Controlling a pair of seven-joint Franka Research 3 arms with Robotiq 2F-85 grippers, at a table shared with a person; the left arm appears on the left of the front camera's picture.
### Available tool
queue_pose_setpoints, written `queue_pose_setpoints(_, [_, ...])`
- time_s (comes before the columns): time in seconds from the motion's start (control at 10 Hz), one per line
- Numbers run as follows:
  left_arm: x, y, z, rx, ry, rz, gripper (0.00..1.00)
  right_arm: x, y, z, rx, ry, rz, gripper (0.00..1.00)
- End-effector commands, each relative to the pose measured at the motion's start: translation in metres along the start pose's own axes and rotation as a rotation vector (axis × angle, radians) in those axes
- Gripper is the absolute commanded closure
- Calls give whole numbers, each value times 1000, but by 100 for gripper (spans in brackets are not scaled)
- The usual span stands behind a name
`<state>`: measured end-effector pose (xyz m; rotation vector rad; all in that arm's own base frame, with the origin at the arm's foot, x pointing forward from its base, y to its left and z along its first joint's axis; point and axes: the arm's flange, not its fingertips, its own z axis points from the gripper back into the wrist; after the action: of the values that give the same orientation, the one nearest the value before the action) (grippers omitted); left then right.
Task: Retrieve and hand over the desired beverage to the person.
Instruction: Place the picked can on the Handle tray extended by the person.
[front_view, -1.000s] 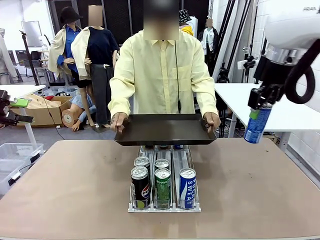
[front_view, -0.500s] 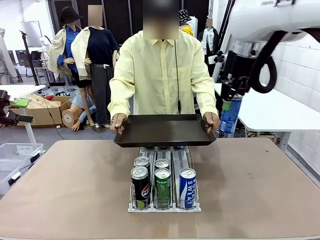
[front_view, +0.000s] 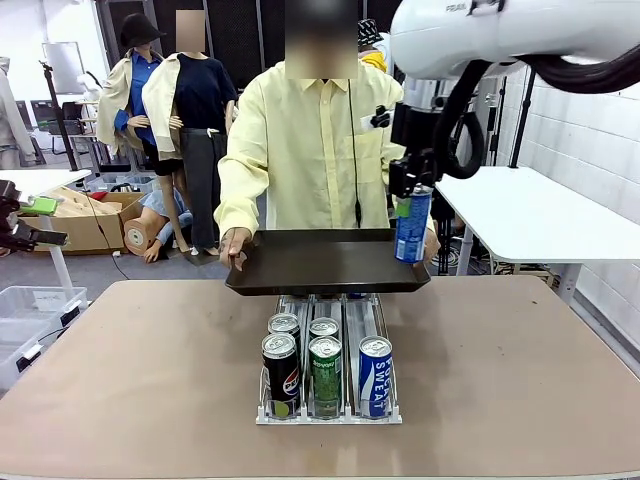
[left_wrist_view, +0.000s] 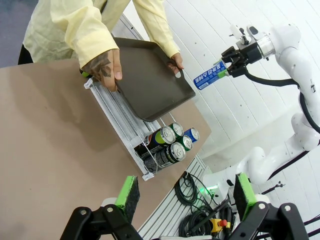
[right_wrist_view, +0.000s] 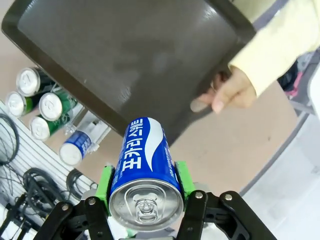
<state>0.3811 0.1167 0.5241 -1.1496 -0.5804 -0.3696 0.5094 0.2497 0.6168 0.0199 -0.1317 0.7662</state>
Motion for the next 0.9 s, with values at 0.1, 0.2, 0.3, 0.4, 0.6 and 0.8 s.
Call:
queue_pose_setpoints(0.1, [1,-1,1,-18,-20,-4,0,41,11,-4,-1,10,26,100])
queue_pose_setpoints(0.2, [1,-1,1,-18,-20,-4,0,52,14,-11,-12,2,25,100])
queue_pose_setpoints(0.3, [1,-1,1,-18,-20,-4,0,60,17,-20,-19,0,19,100])
queue_pose_setpoints(0.4, [1,-1,1,-18,-20,-4,0,69,19,-29,-36,1,13,100])
queue_pose_setpoints(0.6, [1,-1,1,-18,-20,-4,0,84,21,-40,-80,-12,46,100])
queue_pose_setpoints(0.8, [1,-1,1,-18,-20,-4,0,93,15,-50,-75,-23,63,100])
